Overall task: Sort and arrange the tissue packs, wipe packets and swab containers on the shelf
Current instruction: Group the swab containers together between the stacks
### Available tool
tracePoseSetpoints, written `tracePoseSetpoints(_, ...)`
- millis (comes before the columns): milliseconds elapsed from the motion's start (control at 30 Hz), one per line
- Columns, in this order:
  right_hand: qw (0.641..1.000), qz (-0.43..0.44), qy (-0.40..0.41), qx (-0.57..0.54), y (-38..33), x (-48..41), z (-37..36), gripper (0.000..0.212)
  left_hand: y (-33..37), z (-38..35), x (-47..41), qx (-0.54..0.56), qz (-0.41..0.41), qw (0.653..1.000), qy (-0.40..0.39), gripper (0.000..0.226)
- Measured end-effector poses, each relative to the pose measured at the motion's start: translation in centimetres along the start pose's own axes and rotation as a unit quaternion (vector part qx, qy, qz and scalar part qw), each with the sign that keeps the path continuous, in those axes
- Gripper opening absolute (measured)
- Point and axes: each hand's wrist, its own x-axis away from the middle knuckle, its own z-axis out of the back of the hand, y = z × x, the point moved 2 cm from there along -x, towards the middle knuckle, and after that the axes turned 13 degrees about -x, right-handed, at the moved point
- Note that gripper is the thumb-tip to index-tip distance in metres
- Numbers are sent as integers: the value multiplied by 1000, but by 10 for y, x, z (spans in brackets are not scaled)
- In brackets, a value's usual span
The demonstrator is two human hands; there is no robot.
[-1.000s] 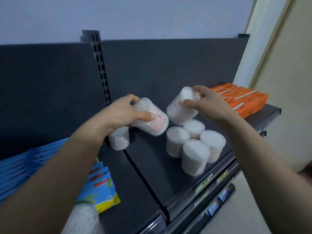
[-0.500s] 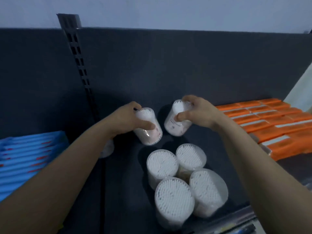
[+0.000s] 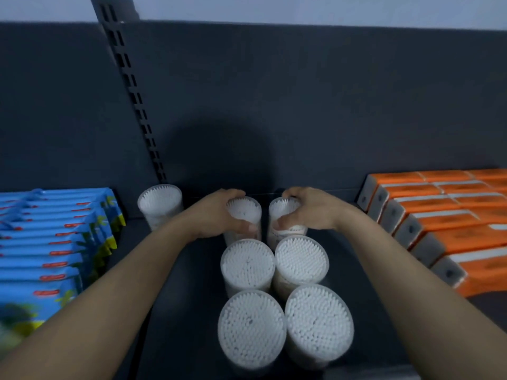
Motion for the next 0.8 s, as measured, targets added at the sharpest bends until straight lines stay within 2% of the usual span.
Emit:
tracePoseSetpoints(233,999,-25,-28,27,-2,8,-1,85,2,-6,0,-4,-31,999,-28,83)
tracePoseSetpoints(400,998,-37,-32,-33,-1,10,-6,79,2,-6,1,-5,-51,998,-22,70)
tracePoseSetpoints(533,999,-35,-24,-33,0,12,-11,79,-1,-7,3,4,-57,998,-10,65)
tracePoseSetpoints(600,1000,-23,1,-17,-3,13,-10,80,-4,-5,6,18,-52,998,10,62)
tracePoseSetpoints(700,993,20,112,19,-17,10,-7,69,-10,8,15,62,-39,995,73,52)
tracePoseSetpoints(800,985,60,161,-21,-45,8,-14,54,-22,27,30,86,-28,988,123,43)
